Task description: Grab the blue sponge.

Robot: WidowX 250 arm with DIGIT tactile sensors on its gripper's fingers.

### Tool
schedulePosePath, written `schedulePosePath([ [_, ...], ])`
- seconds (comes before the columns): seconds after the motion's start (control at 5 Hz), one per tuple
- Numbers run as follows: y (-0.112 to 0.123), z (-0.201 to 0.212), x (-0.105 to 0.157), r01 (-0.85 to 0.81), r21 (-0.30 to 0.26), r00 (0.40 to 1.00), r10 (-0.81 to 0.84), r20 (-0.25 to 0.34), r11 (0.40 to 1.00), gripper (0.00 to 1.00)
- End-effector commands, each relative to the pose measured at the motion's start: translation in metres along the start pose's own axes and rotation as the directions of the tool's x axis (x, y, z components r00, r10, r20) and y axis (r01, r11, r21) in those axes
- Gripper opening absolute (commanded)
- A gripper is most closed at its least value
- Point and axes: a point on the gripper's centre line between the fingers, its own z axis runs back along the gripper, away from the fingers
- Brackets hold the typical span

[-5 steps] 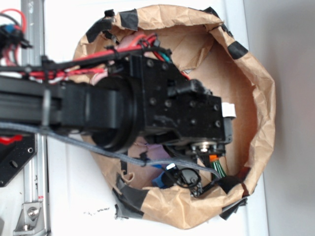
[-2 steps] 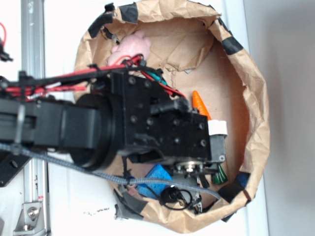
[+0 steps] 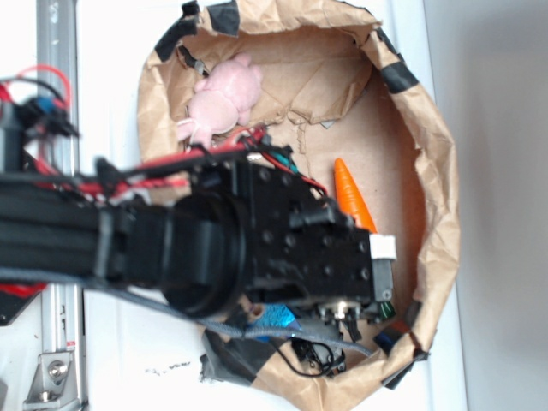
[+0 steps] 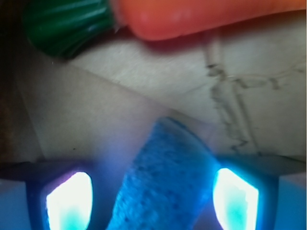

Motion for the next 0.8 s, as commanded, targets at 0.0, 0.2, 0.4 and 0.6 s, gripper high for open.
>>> schedulePosePath([
  [0.0,0.010,-0.001,-0.022,0.009,0.068,1.000,-0.010,0.006,0.998,0.00],
  [0.2,0.033,0.020,-0.006,0.031,0.127,0.998,-0.038,0.056,0.991,0.00],
  [0.4,0.058,0.049,0.017,0.061,0.131,0.987,-0.079,0.142,0.990,0.00],
  [0.6,0.073,0.087,0.036,0.166,0.205,0.953,-0.210,0.219,0.965,0.00],
])
